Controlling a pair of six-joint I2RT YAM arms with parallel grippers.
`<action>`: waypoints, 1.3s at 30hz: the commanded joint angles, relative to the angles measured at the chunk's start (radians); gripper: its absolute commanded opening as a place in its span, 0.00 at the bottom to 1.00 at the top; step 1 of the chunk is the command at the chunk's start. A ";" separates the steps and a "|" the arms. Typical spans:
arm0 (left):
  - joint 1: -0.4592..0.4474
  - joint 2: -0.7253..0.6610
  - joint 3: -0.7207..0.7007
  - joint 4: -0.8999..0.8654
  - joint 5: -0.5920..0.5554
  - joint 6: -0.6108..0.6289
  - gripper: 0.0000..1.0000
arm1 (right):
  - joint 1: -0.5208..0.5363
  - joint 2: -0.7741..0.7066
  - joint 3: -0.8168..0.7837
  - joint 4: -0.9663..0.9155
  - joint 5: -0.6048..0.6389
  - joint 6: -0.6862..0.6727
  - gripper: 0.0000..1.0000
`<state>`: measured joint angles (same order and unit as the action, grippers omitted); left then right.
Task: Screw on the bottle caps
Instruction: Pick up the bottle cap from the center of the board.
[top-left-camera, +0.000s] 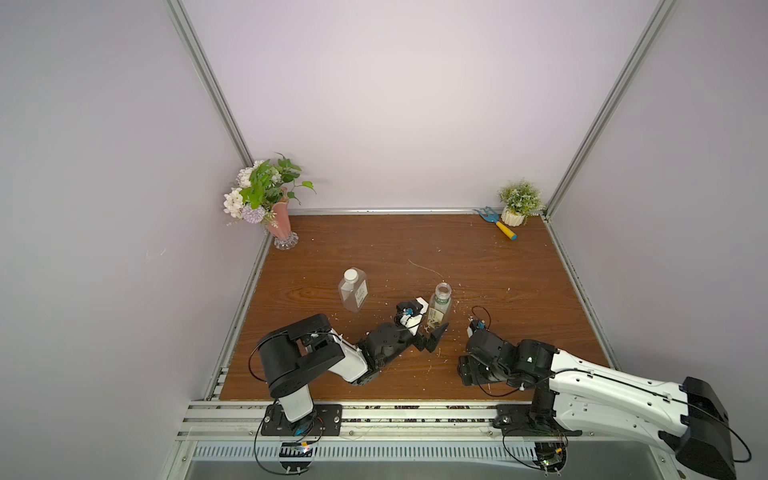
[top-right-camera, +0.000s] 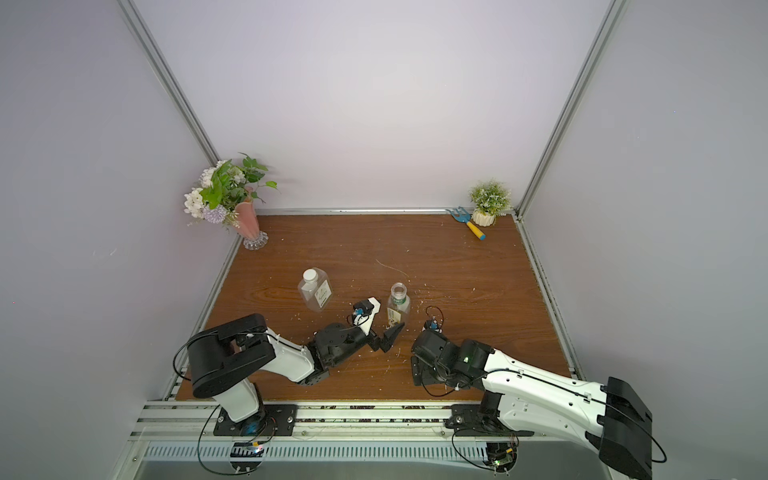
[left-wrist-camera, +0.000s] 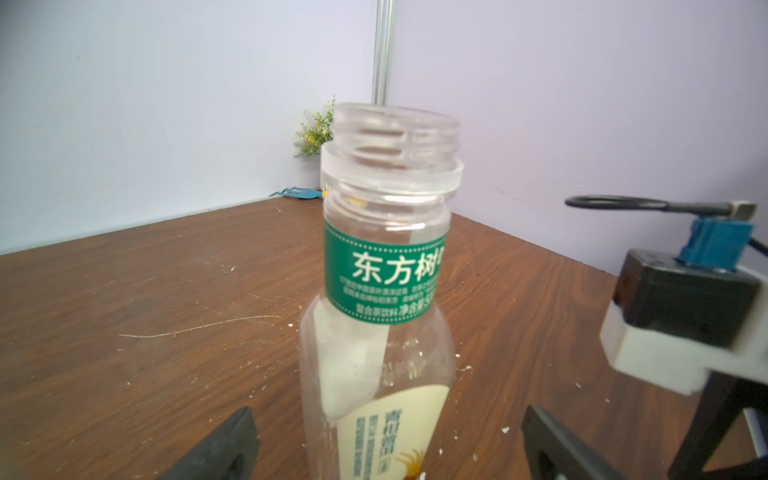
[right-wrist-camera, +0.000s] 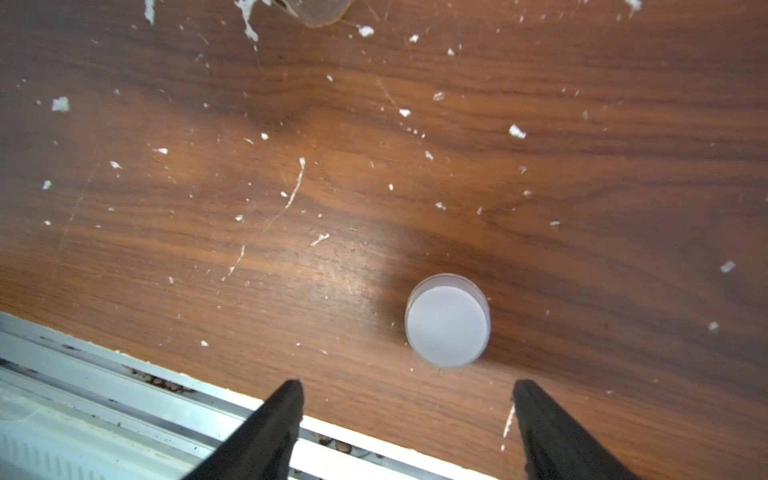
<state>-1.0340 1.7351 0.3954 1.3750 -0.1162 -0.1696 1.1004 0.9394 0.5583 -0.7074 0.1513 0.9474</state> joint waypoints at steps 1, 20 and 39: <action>-0.008 0.038 -0.007 0.158 0.010 0.023 0.99 | 0.025 0.018 -0.009 0.033 0.062 0.103 0.79; -0.009 0.107 -0.015 0.216 -0.012 0.023 0.99 | 0.010 0.144 -0.029 0.082 0.114 0.166 0.61; -0.009 0.108 -0.039 0.239 -0.026 0.029 0.99 | -0.021 0.239 -0.013 0.077 0.116 0.134 0.47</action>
<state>-1.0344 1.8355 0.3706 1.5753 -0.1337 -0.1516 1.0840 1.1637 0.5293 -0.6174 0.2543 1.0885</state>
